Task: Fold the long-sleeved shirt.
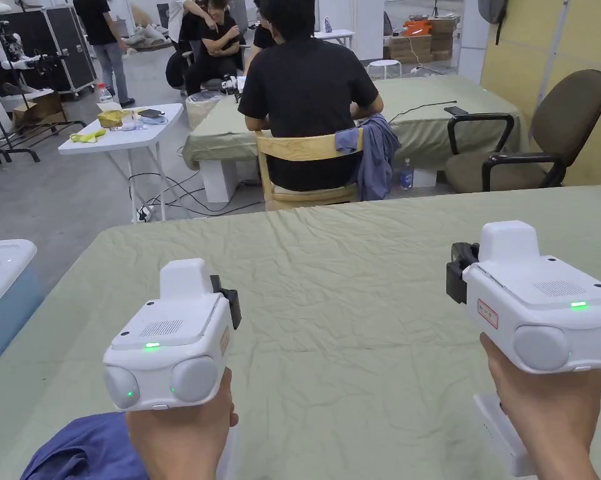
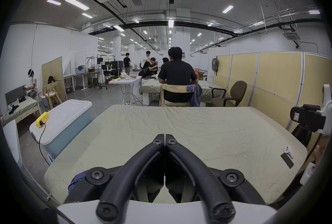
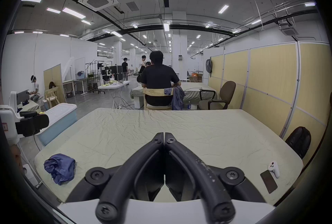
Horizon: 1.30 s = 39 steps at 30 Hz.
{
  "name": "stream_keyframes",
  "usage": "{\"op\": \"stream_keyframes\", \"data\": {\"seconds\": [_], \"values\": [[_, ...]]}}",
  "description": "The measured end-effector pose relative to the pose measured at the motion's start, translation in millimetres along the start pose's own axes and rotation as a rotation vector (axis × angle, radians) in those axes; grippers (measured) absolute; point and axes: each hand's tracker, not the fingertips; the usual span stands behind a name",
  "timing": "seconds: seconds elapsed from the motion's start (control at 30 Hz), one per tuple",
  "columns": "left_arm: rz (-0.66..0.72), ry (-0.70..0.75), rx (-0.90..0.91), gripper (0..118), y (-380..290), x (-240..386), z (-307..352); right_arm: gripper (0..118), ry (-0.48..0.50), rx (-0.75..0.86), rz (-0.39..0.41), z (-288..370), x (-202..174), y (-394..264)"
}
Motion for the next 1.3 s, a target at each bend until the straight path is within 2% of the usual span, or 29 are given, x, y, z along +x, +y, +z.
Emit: {"op": "stream_keyframes", "data": {"seconds": [0.7, 0.8, 1.13, 1.3], "values": [[-0.007, -0.015, 0.001, 0, 4, 3, 4, 1, 0.007, 0.004, 0.0, 2, -8, 0], [-0.002, -0.018, -0.011, 0, 2, 2, 2, 1, -0.002, -0.005, 0.021, 0, -11, 0], [-0.005, -0.016, -0.006, 0, -1, 2, 4, 2, -0.003, -0.009, 0.002, 0, -6, 0], [-0.006, -0.01, 0.001, 0, -1, -2, 2, 1, -0.012, -0.001, 0.022, 2, -3, 1]]}}
